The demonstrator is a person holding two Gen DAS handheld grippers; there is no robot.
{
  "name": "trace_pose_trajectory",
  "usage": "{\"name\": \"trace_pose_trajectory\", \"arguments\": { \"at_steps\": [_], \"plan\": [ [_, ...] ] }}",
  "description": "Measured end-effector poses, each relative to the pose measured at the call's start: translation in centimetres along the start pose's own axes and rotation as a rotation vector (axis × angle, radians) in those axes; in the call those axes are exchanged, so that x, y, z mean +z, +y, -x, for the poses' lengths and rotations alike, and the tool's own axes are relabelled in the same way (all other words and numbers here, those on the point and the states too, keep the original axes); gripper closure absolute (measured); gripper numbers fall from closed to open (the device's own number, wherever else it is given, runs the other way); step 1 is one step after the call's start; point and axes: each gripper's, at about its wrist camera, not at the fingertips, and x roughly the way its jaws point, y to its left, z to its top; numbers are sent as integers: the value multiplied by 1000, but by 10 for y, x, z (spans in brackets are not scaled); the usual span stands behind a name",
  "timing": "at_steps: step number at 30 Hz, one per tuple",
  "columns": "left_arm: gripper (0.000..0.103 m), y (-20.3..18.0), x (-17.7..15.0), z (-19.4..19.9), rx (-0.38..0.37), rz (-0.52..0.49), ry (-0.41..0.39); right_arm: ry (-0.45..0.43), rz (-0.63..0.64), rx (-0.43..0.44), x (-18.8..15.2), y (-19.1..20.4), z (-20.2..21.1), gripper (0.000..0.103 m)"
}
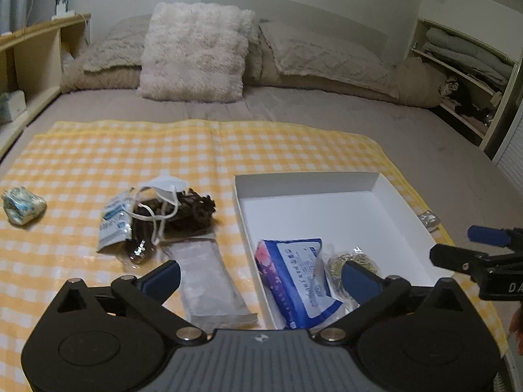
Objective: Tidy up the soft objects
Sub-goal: 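Lift both open tools out of the white box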
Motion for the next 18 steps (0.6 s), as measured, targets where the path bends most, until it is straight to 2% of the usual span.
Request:
{"name": "trace_pose_trajectory", "arguments": {
  "at_steps": [10, 18],
  "plan": [
    [0, 9, 0, 20, 64, -35, -93, -72, 12, -15, 6, 9, 10, 0],
    [0, 25, 3, 30, 104, -7, -135, -143, 3, -20, 13, 18, 12, 0]
  ]
}}
